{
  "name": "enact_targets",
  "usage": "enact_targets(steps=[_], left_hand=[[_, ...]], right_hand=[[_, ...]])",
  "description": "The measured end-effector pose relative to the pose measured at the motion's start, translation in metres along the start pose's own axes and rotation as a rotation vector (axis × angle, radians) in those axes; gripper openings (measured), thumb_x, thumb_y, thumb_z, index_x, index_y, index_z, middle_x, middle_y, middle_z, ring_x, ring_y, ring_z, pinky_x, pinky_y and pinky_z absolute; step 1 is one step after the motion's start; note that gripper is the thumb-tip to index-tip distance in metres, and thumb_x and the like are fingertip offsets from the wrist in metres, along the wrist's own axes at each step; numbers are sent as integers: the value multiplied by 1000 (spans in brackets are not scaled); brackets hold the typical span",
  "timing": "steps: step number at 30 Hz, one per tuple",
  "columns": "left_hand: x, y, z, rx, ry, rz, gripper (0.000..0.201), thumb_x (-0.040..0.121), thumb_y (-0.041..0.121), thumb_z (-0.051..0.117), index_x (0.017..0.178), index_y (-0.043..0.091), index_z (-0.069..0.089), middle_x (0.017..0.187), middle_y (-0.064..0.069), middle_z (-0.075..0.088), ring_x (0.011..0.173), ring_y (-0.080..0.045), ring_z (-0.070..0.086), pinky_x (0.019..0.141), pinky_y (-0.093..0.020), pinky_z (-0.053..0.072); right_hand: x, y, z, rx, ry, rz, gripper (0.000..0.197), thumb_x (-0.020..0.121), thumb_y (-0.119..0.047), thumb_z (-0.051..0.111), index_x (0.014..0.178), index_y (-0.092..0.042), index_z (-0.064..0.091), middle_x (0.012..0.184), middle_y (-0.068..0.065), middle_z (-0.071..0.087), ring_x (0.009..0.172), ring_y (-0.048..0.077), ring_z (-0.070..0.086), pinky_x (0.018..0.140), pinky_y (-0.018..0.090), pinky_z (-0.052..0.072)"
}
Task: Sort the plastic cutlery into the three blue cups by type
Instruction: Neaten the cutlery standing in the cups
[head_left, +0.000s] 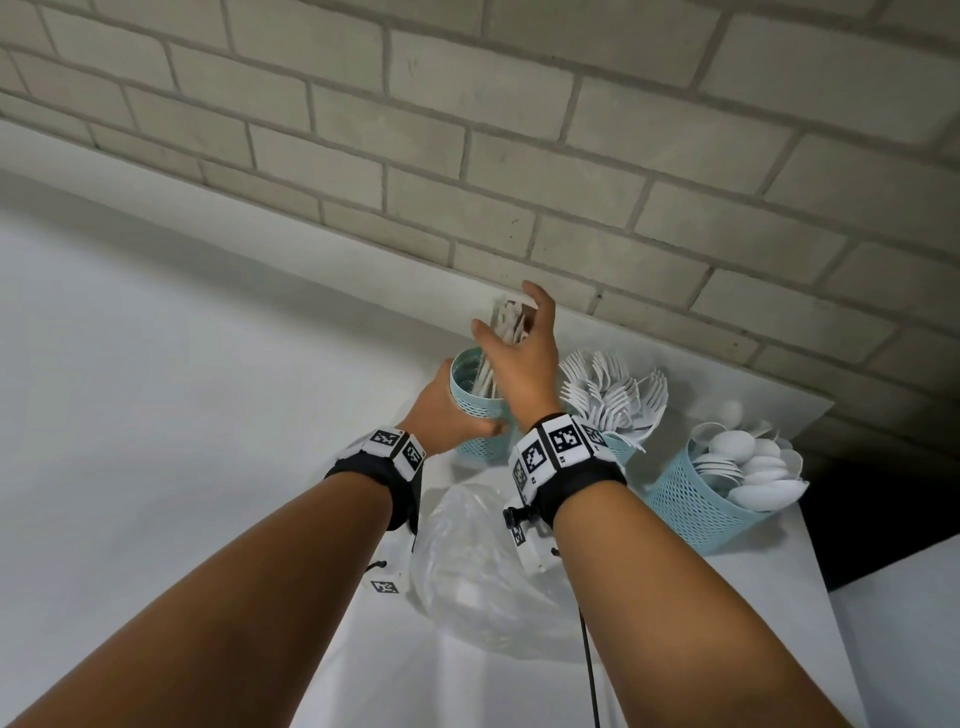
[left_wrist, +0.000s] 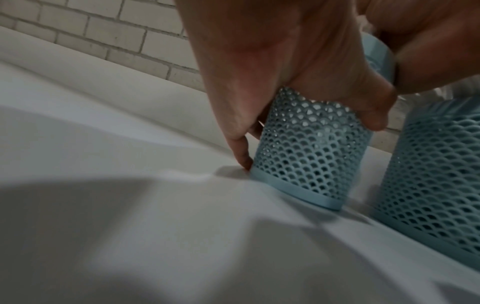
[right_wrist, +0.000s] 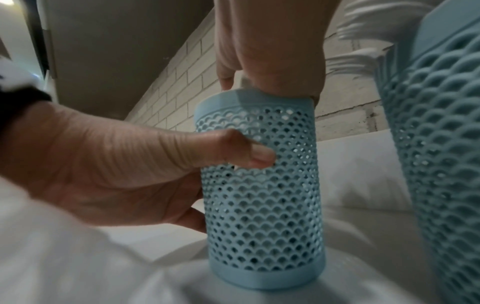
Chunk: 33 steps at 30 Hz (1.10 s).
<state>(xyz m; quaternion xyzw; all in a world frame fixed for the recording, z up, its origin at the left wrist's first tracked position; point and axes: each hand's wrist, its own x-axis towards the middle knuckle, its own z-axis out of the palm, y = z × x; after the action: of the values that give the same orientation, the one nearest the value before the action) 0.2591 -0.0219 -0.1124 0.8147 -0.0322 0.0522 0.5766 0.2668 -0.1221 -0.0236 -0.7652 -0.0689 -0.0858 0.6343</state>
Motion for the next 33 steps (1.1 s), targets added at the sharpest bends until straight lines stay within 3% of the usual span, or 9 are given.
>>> enact_targets(steps=[4, 11, 15, 17, 22, 25, 27, 30, 33], left_hand=[[0, 0, 0, 13, 12, -3, 102, 46, 41, 87, 131, 18, 37, 121, 3, 56, 110, -12, 58, 96, -40, 50], [0, 0, 0, -13, 17, -20, 96, 50, 32, 89, 129, 17, 38, 119, 2, 58, 108, -13, 59, 95, -37, 50], [0, -1, 0, -13, 9, -13, 99, 46, 37, 91, 130, 22, 40, 118, 4, 61, 107, -14, 61, 94, -43, 51], [0, -1, 0, -5, 5, -18, 99, 45, 39, 91, 128, 21, 40, 115, 3, 62, 105, -14, 63, 92, -44, 52], [-1, 4, -3, -14, -22, -56, 103, 46, 37, 90, 131, 21, 34, 117, 2, 60, 106, -16, 62, 93, -43, 52], [0, 12, -5, -34, -13, -101, 111, 40, 39, 87, 134, 17, 33, 120, -2, 59, 108, -20, 61, 95, -42, 50], [0, 18, -6, -18, -21, -120, 99, 46, 33, 90, 128, 17, 38, 118, -1, 61, 107, -20, 61, 95, -42, 50], [-5, 32, -12, 65, -105, -127, 76, 58, 22, 89, 122, 20, 48, 119, -5, 63, 109, -22, 61, 97, -43, 48], [-20, 60, -21, 245, -201, -278, 66, 72, 31, 78, 127, 4, 53, 128, -22, 57, 118, -31, 56, 103, -40, 44]], right_hand=[[1, -1, 3, -223, -85, -16, 84, 78, -35, 72, 143, -40, 19, 142, -1, 47, 124, 19, 51, 99, 40, 46], [4, -3, 4, -408, -126, -5, 77, 84, -39, 65, 145, -27, 21, 125, 2, 60, 105, 23, 62, 84, 30, 47], [2, 0, 4, -421, -25, -17, 46, 90, -27, 56, 132, -20, 39, 109, 4, 66, 94, 26, 65, 76, 31, 49], [1, 0, 6, -473, -77, -49, 37, 90, -25, 53, 125, -17, 43, 107, 7, 66, 93, 28, 65, 77, 34, 52], [1, -13, -6, -249, -96, 35, 53, 88, -36, 61, 133, -18, 39, 126, 3, 57, 112, 20, 56, 87, 25, 42], [-8, -17, -14, -235, -85, -17, 54, 88, -30, 63, 135, -17, 40, 135, 2, 50, 121, 19, 50, 94, 29, 42], [-16, -22, -20, -228, -81, -54, 50, 88, -24, 62, 134, -16, 42, 137, 3, 49, 121, 17, 49, 98, 29, 42], [-25, -28, -34, -247, -65, -109, 42, 89, -20, 60, 129, -14, 48, 134, 2, 51, 111, 12, 49, 90, 21, 36], [-31, -33, -51, -276, 33, -171, 31, 89, -17, 58, 120, -12, 56, 128, 3, 55, 118, 17, 49, 90, 19, 33]])
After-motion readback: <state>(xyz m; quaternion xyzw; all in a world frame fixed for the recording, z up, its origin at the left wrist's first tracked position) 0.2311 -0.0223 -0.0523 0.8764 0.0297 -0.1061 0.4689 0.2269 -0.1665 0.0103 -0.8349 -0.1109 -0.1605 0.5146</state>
